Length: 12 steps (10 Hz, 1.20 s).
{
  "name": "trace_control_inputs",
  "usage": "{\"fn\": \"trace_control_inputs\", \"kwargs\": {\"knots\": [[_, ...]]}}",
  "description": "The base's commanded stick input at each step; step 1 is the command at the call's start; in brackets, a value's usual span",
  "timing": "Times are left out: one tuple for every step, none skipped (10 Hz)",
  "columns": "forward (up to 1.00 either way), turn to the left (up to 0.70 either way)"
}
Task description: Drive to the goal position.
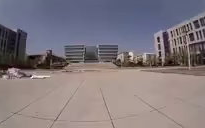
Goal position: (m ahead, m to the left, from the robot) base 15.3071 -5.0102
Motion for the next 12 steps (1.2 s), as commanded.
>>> {"fn": "trace_control_inputs", "kwargs": {"knots": [[0.7, 0.0], [0.7, 0.0], [0.7, 0.0], [0.7, 0.0], [0.7, 0.0], [0.7, 0.0], [0.7, 0.0], [0.7, 0.0], [0.7, 0.0], [0.7, 0.0], [0.7, 0.0], [0.7, 0.0]]}}
